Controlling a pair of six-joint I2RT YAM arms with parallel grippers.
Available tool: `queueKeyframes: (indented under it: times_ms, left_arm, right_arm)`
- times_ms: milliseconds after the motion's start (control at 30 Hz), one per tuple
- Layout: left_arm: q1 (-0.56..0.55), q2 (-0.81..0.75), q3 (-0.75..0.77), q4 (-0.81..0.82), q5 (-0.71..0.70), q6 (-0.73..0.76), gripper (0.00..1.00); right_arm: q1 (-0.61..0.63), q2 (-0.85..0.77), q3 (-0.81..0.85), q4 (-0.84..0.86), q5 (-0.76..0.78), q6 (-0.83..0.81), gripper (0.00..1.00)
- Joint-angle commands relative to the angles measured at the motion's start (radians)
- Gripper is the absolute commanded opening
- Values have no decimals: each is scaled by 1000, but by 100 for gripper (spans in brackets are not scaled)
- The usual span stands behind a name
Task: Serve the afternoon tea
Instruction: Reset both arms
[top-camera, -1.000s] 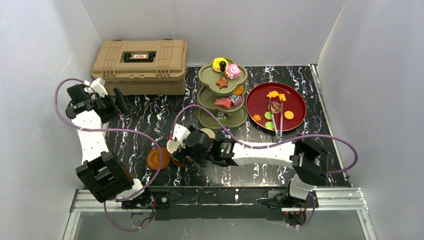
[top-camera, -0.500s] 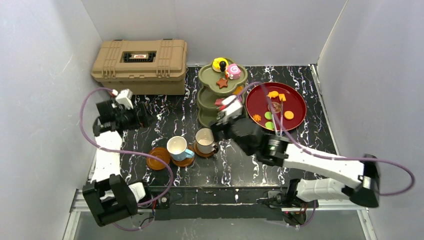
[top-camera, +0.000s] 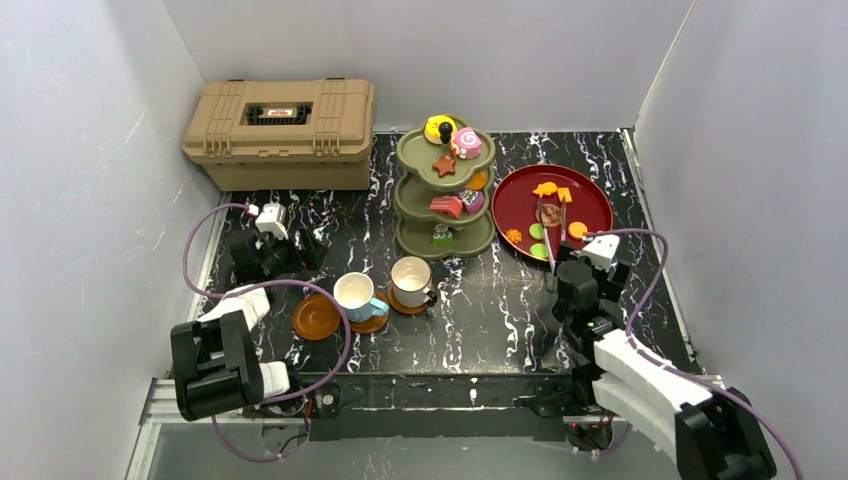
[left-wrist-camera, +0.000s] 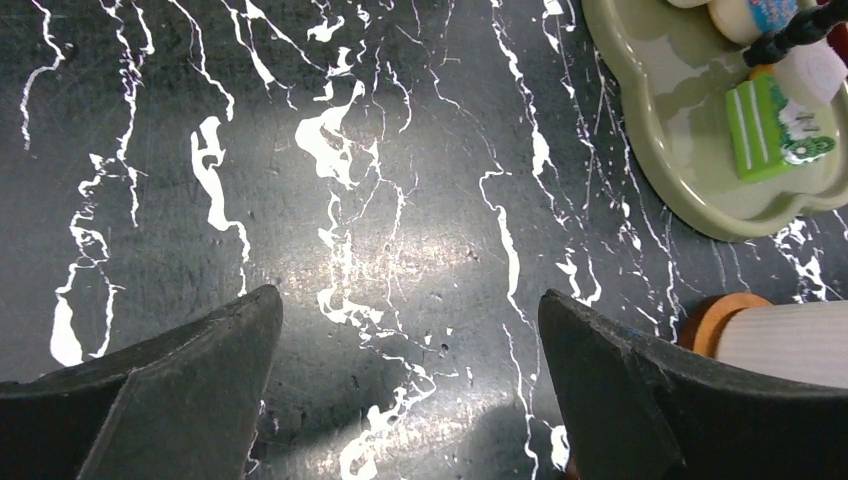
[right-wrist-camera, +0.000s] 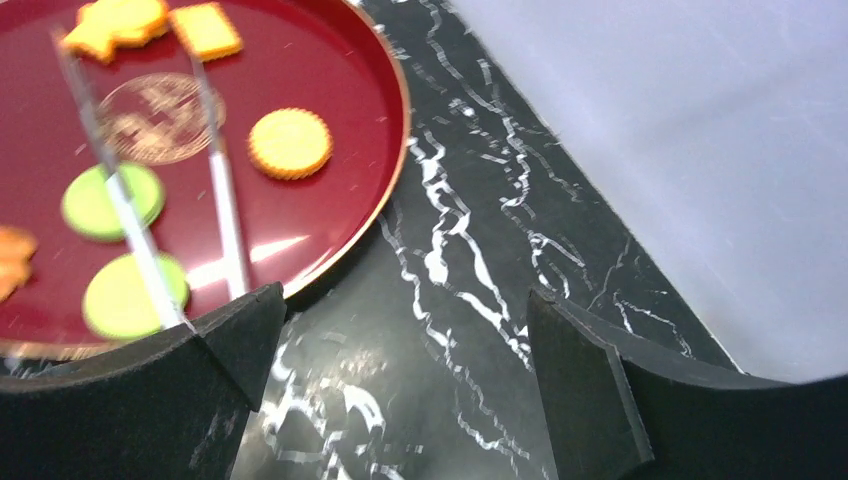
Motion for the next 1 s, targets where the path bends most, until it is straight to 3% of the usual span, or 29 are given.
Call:
queueKeyframes:
  times_ms: [0,167,300,400,500,633,700,767,867,933,967]
  left_arm:
    - [-26,72,-83,381,-48,-68,98]
    - [-48,142,-72,427,-127,-41,98]
    - [-54,196,-164,668,-150,-38,98]
    - [-81,187,-219,758,-195,-6,98]
    - [-100,279,-295,997,-195,3,98]
    - [-110,267,-220,843,-188,17,98]
    - [-133,248,-162,685,-214,43,98]
    - [-158,244,-163,685,-252,51,98]
    - [-158,240,-166,687,-253,51,98]
    - [-159,236,-172,692,-252,51,98]
    - [-158,238,-172,695,-252,50,98]
  right_arm:
    - [-127,141,37,289,-9,18,98]
    - [-208,374,49,470,-88,-22,98]
    - [-222,554,72,632,-124,-52,98]
    - [-224,667,93,728,-150,-98,98]
    - [-228,755,82,833,-172,-109,98]
    - [-237,805,92,856,-282,-161,98]
    - [-301,817,139,755,-412,-129,98]
    - [-351,819,176,687,-483,-92,98]
    - [-353,803,115,750,-523,-104,98]
    - [-350,824,43,933,-538,-113,98]
    - [-347,811,39,913,-538,-114,98]
